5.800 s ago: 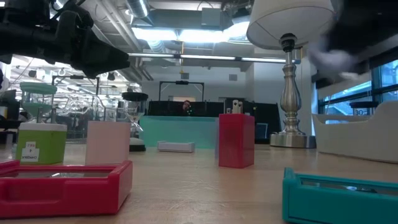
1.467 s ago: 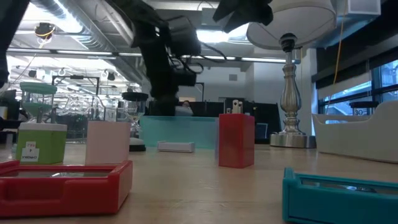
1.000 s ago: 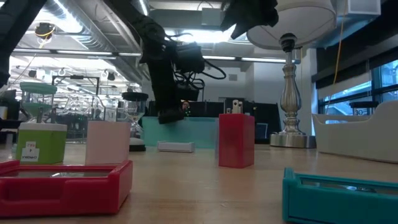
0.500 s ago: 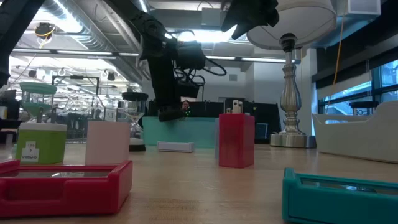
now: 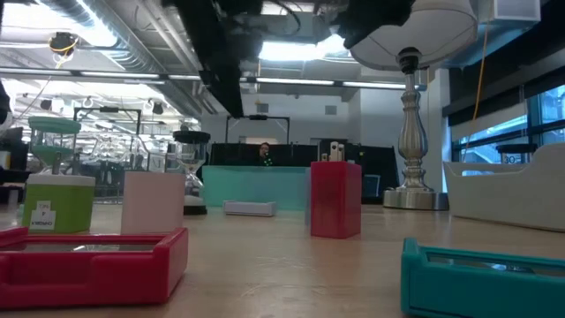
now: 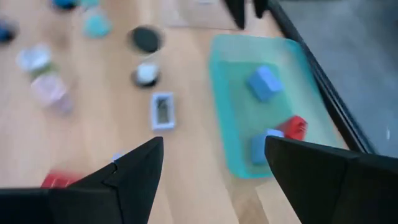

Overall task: Pick & Place Office items
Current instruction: Put the blue charger adapter into the green bin, then put the white hourglass into the gray bin

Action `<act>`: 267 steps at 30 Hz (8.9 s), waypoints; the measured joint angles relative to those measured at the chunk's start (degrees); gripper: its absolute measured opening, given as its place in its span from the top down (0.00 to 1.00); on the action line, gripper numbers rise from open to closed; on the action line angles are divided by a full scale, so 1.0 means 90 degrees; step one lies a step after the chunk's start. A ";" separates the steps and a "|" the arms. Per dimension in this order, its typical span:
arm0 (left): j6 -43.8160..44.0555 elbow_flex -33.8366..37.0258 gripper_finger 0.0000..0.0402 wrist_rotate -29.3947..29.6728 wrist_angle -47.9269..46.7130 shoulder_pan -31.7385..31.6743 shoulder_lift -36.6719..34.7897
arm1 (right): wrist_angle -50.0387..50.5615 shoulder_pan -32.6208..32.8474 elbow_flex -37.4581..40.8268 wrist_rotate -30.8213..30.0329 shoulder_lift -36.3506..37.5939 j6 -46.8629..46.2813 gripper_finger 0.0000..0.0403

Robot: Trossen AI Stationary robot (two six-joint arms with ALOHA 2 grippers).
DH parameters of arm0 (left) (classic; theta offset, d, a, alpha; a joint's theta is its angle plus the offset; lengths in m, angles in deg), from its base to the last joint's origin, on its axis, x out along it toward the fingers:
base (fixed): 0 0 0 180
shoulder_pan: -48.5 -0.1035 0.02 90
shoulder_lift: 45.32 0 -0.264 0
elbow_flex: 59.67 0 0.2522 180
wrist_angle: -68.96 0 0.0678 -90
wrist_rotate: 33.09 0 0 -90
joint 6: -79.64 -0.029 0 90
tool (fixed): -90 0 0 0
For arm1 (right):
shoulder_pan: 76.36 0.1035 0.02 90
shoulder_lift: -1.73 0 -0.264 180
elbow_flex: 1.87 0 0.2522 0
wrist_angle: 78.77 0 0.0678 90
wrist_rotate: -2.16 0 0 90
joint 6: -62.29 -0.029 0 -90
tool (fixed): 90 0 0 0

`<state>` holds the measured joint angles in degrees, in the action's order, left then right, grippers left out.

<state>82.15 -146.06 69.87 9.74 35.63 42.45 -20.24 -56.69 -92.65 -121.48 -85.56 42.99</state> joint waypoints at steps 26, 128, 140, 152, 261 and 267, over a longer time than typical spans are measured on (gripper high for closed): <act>0.3515 0.4119 0.64 0.2790 0.1776 0.3390 -0.3577 | -0.3584 -0.0810 0.2190 0.3566 -0.0517 0.4327 0.30; 0.3535 0.4698 0.64 0.3102 0.2388 0.3933 -0.3944 | -0.2325 -0.3055 0.1601 0.1834 -0.1692 0.0540 0.44; 0.1839 0.4697 0.55 0.2748 0.3457 0.3704 -0.3910 | -0.0907 -0.2984 0.0086 0.1687 -0.1341 0.0657 0.34; 0.1636 0.4695 0.30 0.2518 0.4334 0.3515 -0.2856 | 0.0277 -0.2479 -0.0455 0.1667 -0.1308 0.0740 0.34; -0.2237 0.3321 0.60 -0.1144 0.3426 0.1067 -0.0751 | 0.0917 -0.1786 -0.0453 0.1361 -0.1311 0.0542 0.37; -0.1805 0.3311 0.61 -0.0729 0.4120 0.1176 -0.1143 | 0.1245 -0.1445 -0.0450 0.0460 -0.1170 0.0458 0.43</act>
<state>65.91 -116.26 63.30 46.81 46.22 32.16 -9.04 -69.70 -96.71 -117.34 -96.10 47.11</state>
